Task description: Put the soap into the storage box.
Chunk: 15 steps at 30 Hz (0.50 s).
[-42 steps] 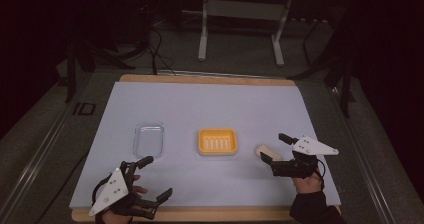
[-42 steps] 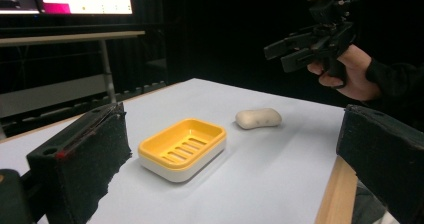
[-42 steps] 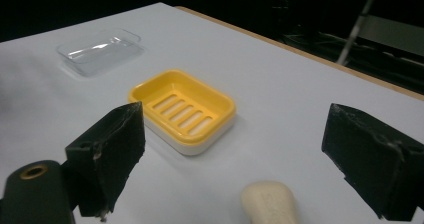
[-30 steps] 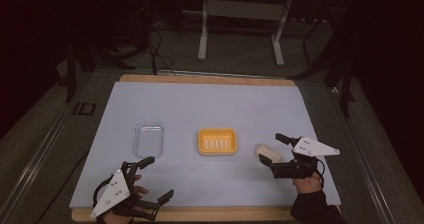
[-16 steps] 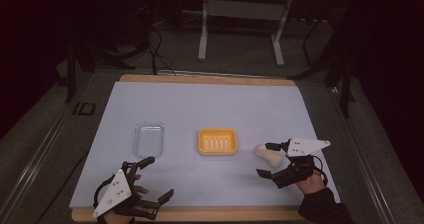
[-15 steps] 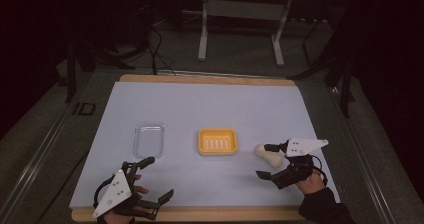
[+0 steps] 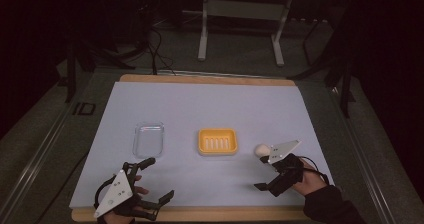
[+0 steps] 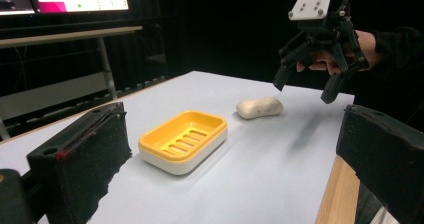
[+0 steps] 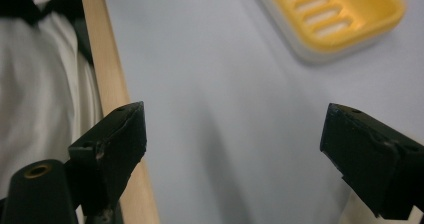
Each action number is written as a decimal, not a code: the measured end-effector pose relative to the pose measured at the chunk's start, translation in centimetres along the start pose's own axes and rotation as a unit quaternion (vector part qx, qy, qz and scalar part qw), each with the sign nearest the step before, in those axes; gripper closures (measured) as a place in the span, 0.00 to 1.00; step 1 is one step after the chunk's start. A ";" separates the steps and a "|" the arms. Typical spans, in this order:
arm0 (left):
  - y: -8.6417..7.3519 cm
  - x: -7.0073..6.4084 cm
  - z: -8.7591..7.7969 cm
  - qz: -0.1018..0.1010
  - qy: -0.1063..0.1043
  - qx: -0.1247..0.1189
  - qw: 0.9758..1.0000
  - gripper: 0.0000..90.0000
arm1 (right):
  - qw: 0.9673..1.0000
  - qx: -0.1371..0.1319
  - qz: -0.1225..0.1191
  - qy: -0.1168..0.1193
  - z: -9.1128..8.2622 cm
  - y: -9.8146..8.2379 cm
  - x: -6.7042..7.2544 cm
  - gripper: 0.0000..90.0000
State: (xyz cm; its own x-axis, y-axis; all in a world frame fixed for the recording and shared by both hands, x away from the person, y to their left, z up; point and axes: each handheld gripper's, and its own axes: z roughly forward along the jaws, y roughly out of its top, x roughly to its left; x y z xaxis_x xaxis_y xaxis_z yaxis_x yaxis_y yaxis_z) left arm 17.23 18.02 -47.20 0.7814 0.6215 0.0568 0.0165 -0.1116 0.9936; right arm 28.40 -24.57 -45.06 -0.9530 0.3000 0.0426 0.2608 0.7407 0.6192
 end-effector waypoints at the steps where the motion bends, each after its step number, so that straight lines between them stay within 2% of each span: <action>1: 0.0 0.0 0.0 0.000 0.000 0.001 1.000 0.01 | 1.000 0.018 0.000 0.005 0.3 -0.1 0.0 0.12; 5: 0.0 -0.1 0.1 0.001 -0.002 0.003 1.000 0.01 | 0.999 0.043 0.004 0.018 0.6 -0.3 -0.2 0.13; 9: 0.0 -0.1 0.2 0.003 -0.003 0.008 1.000 0.01 | 0.998 0.058 0.007 0.013 0.6 -0.3 -0.3 0.14; 11: 0.0 -0.1 0.2 0.003 -0.004 0.008 1.000 0.01 | 0.998 0.063 0.012 0.023 0.4 -0.1 -0.4 0.14; 15: 0.0 -0.1 0.2 0.003 -0.004 0.009 1.000 0.01 | 0.996 0.084 0.016 0.022 0.2 0.1 -0.5 0.15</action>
State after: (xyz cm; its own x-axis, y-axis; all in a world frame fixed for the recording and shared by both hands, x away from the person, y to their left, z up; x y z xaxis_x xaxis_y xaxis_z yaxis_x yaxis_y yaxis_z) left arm 17.26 17.81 -47.23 0.7870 0.6138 0.0626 0.0219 -0.1293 0.9914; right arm 28.95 -24.49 -45.19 -0.9485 0.3019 0.0962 0.3102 0.8221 0.4774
